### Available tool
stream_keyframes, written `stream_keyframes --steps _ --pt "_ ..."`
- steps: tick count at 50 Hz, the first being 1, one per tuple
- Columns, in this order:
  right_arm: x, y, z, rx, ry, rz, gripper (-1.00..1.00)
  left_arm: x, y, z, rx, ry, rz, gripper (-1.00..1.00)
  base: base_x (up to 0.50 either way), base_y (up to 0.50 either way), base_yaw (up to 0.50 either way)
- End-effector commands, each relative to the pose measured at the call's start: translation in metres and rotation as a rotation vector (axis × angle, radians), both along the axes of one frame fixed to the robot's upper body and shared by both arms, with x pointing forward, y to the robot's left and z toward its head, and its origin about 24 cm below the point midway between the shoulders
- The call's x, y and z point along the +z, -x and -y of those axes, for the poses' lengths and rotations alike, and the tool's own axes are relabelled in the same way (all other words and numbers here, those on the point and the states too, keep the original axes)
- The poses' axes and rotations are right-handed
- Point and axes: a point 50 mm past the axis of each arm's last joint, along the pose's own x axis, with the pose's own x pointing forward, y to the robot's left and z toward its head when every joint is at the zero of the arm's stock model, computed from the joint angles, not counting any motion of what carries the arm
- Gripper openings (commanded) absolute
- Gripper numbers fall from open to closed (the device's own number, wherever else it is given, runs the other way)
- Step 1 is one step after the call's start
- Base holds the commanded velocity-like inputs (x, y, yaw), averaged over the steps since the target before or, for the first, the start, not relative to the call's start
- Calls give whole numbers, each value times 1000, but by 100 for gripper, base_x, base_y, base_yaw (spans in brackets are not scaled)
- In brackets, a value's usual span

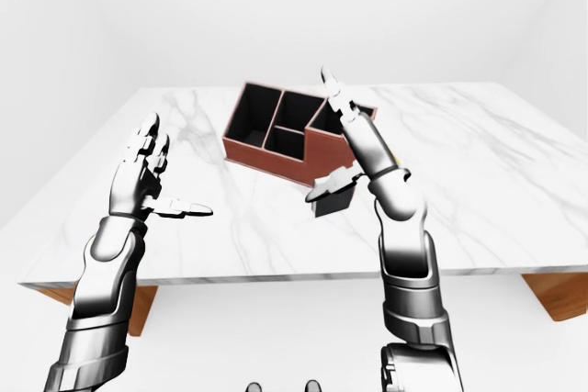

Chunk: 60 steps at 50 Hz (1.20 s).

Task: Pick up the book and place it in the right compartment of the caddy.

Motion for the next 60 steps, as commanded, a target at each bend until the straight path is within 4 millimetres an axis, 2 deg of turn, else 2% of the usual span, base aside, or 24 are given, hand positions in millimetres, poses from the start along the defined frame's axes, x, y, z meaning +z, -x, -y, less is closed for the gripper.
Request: stream_keyframes --steps 1,11,39,60 --pt "6 5 0 9 8 29 100 2 1 1 1 -7 9 100 25 0 0" --pt "4 6 1 7 -4 25 100 5 3 2 -4 -6 27 100 25 0 0" --pt "-10 1 3 -7 -6 -37 100 -4 -1 0 11 -9 -17 100 23 0 0" --pt "-10 2 3 -7 1 -33 100 -5 -1 0 8 -14 -21 100 19 0 0"
